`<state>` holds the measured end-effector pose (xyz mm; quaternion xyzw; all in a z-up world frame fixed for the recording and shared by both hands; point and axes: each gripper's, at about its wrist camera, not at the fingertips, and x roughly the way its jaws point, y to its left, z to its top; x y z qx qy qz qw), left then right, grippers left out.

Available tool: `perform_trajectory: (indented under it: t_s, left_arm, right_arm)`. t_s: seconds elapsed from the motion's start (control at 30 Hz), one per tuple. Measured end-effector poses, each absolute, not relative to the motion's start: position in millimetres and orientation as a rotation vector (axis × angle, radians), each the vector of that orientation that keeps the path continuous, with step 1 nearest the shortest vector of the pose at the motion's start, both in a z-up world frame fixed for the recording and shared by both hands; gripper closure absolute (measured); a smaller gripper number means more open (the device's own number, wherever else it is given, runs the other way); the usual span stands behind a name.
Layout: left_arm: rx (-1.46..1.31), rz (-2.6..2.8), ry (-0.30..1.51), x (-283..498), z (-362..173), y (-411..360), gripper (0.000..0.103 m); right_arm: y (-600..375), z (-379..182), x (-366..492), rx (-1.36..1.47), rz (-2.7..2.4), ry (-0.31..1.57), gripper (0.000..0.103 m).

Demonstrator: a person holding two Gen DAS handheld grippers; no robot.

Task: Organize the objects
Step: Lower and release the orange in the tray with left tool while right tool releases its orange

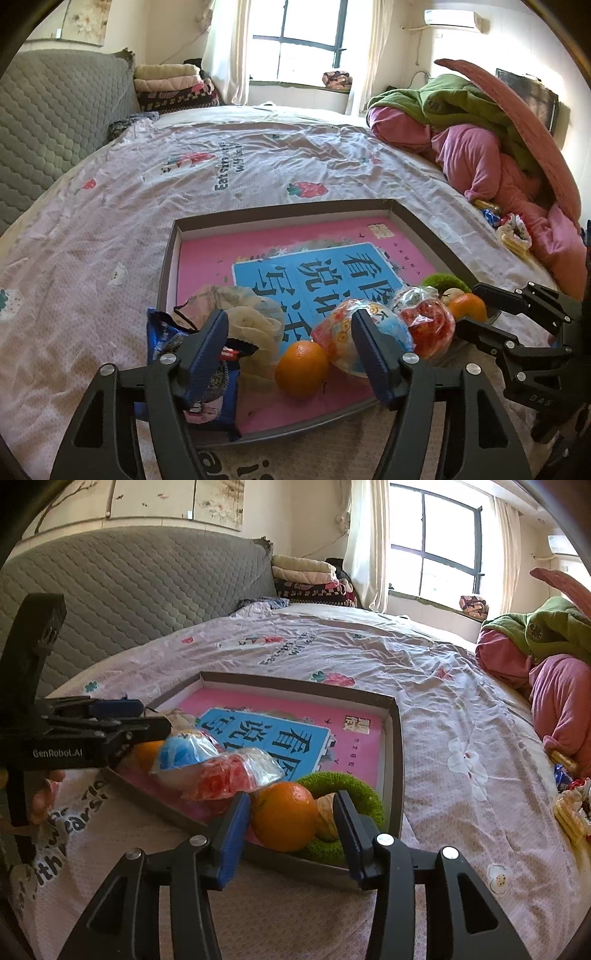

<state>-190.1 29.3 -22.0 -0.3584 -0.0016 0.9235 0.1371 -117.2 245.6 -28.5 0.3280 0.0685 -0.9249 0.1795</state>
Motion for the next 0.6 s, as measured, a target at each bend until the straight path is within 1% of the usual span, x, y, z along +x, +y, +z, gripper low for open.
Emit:
perform_trajectory:
  t_s: [0.03, 0.23, 0.3, 0.47, 0.6]
  left_arm:
    - [-1.035, 2.673, -0.003, -189.5, -21.3, 29.8, 0.032]
    - [-1.030, 2.683, -0.002, -187.7, -18.6, 29.8, 0.031]
    - [-1.016, 2.686, -0.003, -185.2, -14.9, 30.4, 0.028]
    - [-0.976, 2.691, -0.017, -177.1, -1.1, 31.2, 0.027]
    - [-0.956, 2.704, -0.025, -169.2, 7.1, 29.7, 0.027]
  right_arm:
    - [245.7, -27.7, -116.4, 0.924, -2.615, 0.186, 0.054]
    - [247.1, -23.5, -115.2, 0.906, -2.626, 0.167, 0.053]
    - [247.3, -20.8, -114.1, 0.892, -2.634, 0.161, 0.053]
    - [250.6, -14.4, -111.3, 0.867, -2.652, 0.138, 0.052]
    - [251.5, -10.0, -108.9, 0.858, -2.659, 0.109, 0.049]
